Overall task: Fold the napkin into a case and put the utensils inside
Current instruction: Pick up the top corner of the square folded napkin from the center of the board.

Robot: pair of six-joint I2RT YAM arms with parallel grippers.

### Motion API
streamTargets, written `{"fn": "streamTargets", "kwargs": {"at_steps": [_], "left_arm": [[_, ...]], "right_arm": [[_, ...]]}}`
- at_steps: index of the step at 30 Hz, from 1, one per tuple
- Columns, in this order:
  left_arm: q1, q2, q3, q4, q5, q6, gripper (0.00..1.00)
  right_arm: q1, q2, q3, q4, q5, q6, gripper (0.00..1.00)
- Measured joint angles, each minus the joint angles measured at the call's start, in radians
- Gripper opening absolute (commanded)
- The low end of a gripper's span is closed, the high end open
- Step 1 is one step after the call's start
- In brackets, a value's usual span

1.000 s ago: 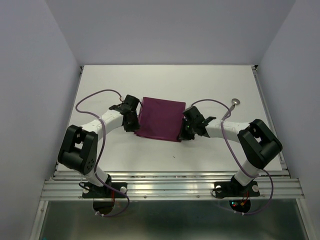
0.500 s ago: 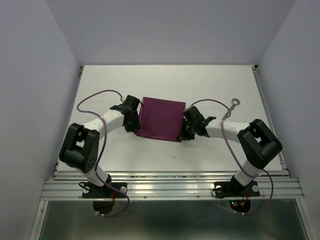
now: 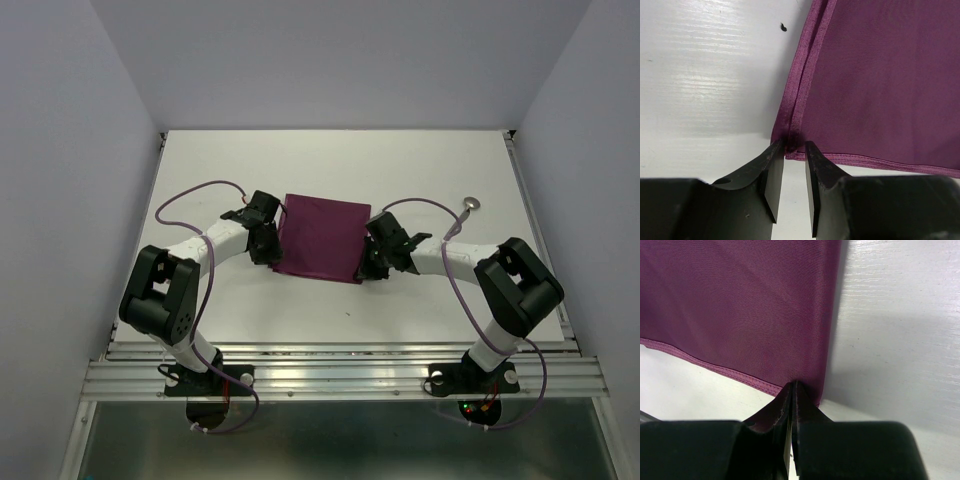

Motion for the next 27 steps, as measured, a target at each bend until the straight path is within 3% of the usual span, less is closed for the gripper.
{"fn": "streamTargets", "kwargs": {"at_steps": [8, 12, 19, 23, 26, 27], "left_arm": [[0.000, 0.001, -0.013, 0.002, 0.011, 0.001, 0.39], [0.000, 0.001, -0.013, 0.003, 0.016, 0.001, 0.28], [0.000, 0.001, -0.013, 0.003, 0.018, 0.000, 0.25], [0.000, 0.001, -0.013, 0.003, 0.019, 0.000, 0.16], [0.000, 0.000, -0.013, -0.001, 0.019, 0.000, 0.00], [0.000, -0.001, -0.012, -0.005, 0.019, 0.000, 0.00]], "right_arm": [[0.000, 0.000, 0.001, 0.000, 0.000, 0.000, 0.04], [0.000, 0.000, 0.002, -0.001, 0.000, 0.000, 0.04], [0.000, 0.003, 0.004, -0.001, 0.000, 0.000, 0.04], [0.000, 0.006, 0.008, 0.000, 0.000, 0.000, 0.04], [0.000, 0.006, 0.008, 0.000, 0.000, -0.001, 0.04], [0.000, 0.006, 0.008, 0.000, 0.000, 0.000, 0.06]]}}
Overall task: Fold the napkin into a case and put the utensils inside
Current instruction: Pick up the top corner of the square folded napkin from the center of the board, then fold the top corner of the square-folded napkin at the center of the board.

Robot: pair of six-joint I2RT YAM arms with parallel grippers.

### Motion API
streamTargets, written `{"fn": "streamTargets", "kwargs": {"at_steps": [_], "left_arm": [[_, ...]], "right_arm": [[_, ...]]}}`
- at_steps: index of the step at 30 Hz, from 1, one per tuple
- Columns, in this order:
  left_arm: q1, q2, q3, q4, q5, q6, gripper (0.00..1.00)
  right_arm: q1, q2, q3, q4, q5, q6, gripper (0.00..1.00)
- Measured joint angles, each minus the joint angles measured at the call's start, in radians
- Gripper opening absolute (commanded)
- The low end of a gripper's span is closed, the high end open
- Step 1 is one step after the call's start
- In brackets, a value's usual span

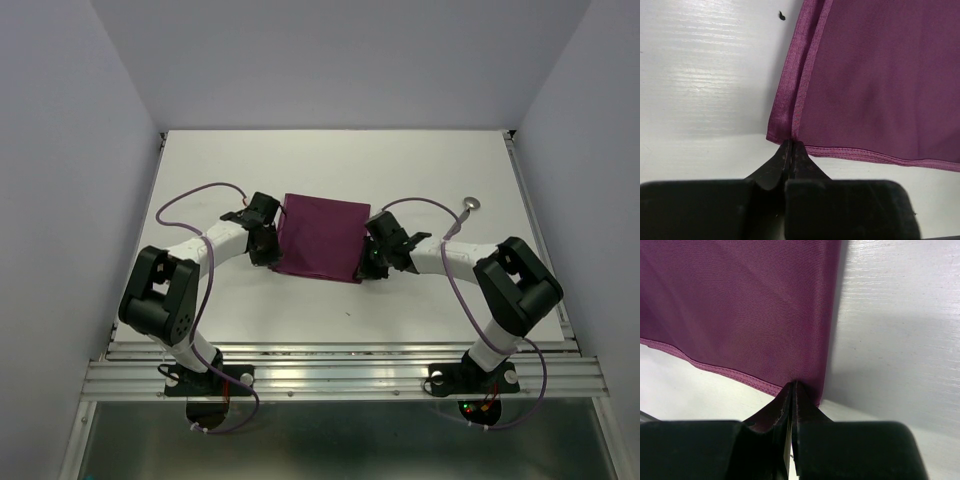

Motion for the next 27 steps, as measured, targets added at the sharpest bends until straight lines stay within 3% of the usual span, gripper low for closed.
{"fn": "streamTargets", "kwargs": {"at_steps": [1, 3, 4, 6, 7, 12, 18, 27], "left_arm": [[0.000, -0.003, 0.000, -0.002, 0.001, 0.000, 0.00], [0.000, -0.017, 0.005, -0.015, 0.001, -0.001, 0.00], [0.000, -0.023, 0.011, -0.021, 0.002, -0.001, 0.00], [0.000, -0.043, 0.034, -0.031, 0.018, -0.003, 0.00], [0.000, -0.053, 0.045, -0.030, 0.026, -0.003, 0.00], [-0.002, -0.072, 0.113, -0.023, 0.072, -0.009, 0.00], [-0.007, -0.044, 0.222, -0.016, 0.113, -0.018, 0.00], [-0.075, 0.197, 0.556, -0.020, 0.127, 0.000, 0.00]], "right_arm": [[0.000, 0.000, 0.000, 0.000, 0.000, 0.000, 0.20], [0.000, -0.001, 0.000, 0.000, -0.003, 0.001, 0.38], [0.000, -0.005, 0.002, 0.004, -0.003, -0.003, 0.54], [0.002, -0.015, 0.009, 0.004, 0.005, -0.007, 0.57], [0.006, -0.027, 0.019, -0.008, 0.039, -0.015, 0.64], [-0.026, -0.070, 0.029, -0.085, 0.124, -0.042, 0.68], [-0.180, -0.126, 0.030, -0.110, 0.167, -0.077, 0.72], [-0.251, -0.109, 0.067, -0.133, 0.189, -0.116, 0.73]]}}
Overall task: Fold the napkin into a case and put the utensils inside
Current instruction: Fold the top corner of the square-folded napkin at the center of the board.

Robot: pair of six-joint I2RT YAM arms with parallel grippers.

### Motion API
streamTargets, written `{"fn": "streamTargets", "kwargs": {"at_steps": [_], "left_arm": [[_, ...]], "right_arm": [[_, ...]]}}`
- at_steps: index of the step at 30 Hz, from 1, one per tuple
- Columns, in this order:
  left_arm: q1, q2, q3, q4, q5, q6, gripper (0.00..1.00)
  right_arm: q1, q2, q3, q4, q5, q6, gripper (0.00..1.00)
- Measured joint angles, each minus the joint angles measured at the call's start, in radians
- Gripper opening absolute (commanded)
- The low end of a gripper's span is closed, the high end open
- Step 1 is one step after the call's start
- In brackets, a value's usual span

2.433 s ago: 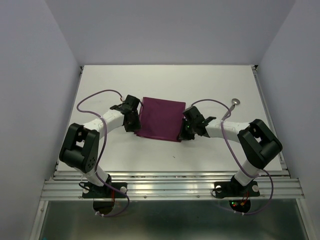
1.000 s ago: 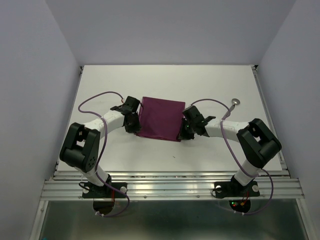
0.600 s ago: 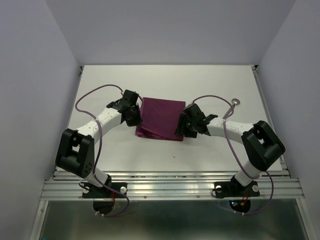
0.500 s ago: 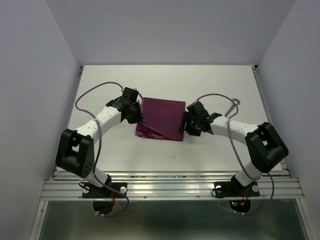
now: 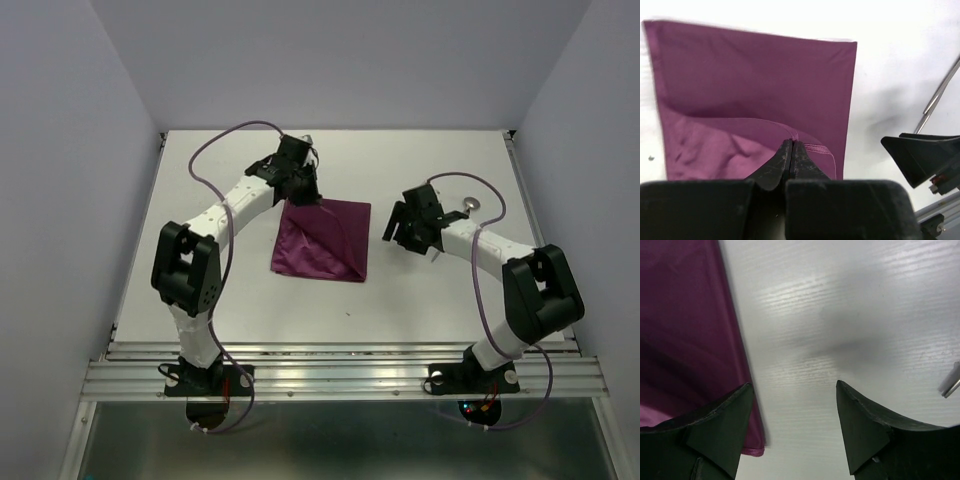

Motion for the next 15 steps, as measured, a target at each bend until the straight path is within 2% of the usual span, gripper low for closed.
{"fn": "streamTargets", "kwargs": {"at_steps": [8, 15], "left_arm": [[-0.043, 0.193, 0.196, -0.068, 0.009, 0.048, 0.00], [-0.052, 0.243, 0.274, -0.109, 0.035, 0.083, 0.00]], "right_arm": [[-0.010, 0.047, 0.072, 0.001, 0.003, -0.022, 0.68], [-0.012, 0.065, 0.073, 0.000, 0.000, -0.031, 0.53]]}}
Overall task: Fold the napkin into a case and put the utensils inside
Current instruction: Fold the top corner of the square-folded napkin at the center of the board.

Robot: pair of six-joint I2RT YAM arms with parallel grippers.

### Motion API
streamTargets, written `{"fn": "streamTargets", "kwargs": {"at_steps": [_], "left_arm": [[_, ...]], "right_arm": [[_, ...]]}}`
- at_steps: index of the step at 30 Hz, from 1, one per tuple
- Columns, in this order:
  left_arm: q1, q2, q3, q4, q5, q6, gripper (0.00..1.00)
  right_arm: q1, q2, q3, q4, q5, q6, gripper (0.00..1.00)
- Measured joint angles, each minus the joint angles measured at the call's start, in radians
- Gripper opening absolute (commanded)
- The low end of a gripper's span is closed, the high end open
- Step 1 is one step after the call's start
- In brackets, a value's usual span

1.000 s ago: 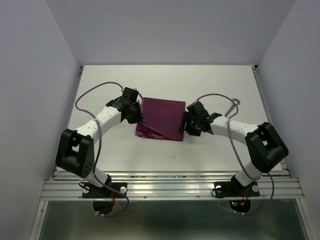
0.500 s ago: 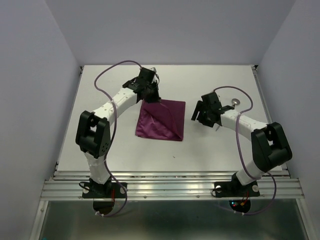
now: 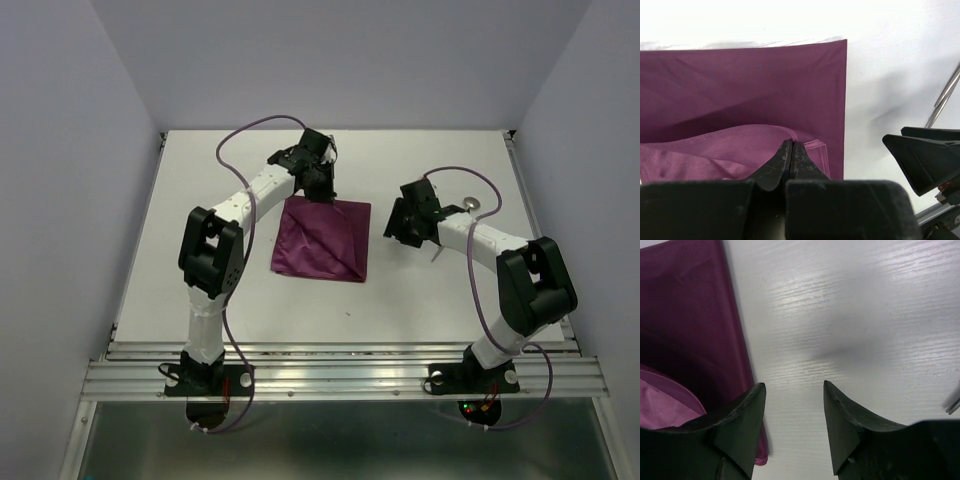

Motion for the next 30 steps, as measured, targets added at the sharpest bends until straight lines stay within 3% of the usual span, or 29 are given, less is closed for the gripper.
{"fn": "streamTargets", "kwargs": {"at_steps": [9, 16, 30], "left_arm": [[-0.034, 0.133, 0.151, -0.024, 0.042, 0.033, 0.00], [-0.047, 0.218, 0.179, -0.035, 0.050, 0.038, 0.00], [-0.053, 0.256, 0.254, -0.040, 0.057, 0.035, 0.00]], "right_arm": [[0.000, 0.000, -0.003, 0.000, -0.009, 0.000, 0.50], [0.000, 0.000, -0.023, 0.000, -0.014, 0.001, 0.50], [0.000, 0.000, -0.040, 0.001, -0.016, 0.002, 0.51]]}}
